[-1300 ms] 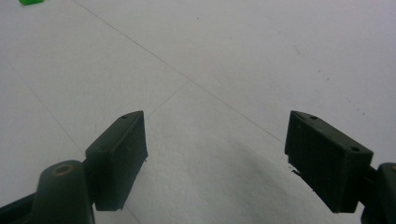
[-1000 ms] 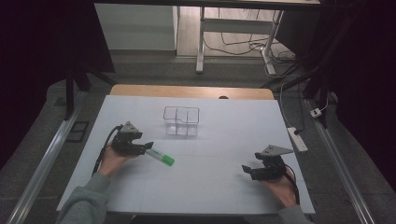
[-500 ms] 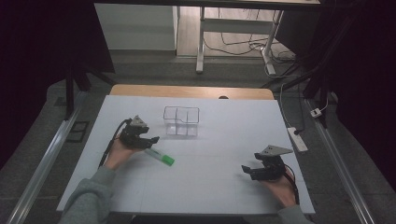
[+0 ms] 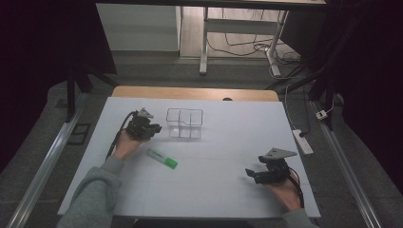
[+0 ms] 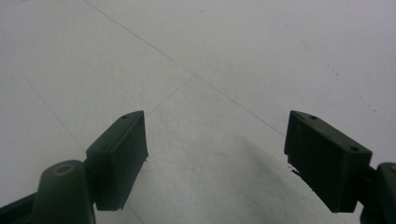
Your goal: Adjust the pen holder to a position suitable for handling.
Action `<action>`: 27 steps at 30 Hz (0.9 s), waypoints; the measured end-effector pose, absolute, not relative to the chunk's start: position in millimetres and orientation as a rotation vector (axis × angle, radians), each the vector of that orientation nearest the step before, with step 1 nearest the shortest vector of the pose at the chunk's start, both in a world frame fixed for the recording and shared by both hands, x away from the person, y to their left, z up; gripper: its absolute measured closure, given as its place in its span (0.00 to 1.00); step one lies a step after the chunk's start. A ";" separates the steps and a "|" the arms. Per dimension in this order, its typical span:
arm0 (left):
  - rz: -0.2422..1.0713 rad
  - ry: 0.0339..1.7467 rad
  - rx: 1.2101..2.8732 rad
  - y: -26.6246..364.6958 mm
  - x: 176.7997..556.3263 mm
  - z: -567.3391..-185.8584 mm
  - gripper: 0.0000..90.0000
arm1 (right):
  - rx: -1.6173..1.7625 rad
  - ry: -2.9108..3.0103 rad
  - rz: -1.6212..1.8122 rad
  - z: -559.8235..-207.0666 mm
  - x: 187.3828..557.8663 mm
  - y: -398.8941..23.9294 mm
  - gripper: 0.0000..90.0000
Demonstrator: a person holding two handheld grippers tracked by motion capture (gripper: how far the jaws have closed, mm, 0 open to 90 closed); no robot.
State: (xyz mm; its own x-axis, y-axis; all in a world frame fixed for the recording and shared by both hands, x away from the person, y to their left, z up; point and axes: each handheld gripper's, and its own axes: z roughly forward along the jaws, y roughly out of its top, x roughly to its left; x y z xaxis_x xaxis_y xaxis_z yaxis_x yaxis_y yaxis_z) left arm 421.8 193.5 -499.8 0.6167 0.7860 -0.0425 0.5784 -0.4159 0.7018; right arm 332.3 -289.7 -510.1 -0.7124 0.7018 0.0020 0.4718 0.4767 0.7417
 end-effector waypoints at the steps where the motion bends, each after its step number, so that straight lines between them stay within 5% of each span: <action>1: 0.380 1.068 2.142 193.3 423.4 -499.9 0.99 | 0.996 2.425 1.077 -510.1 332.3 -289.8 0.23; 27: 0.297 1.021 2.204 161.9 442.1 -506.6 0.99 | 0.998 2.437 1.075 -513.2 332.7 -289.8 0.24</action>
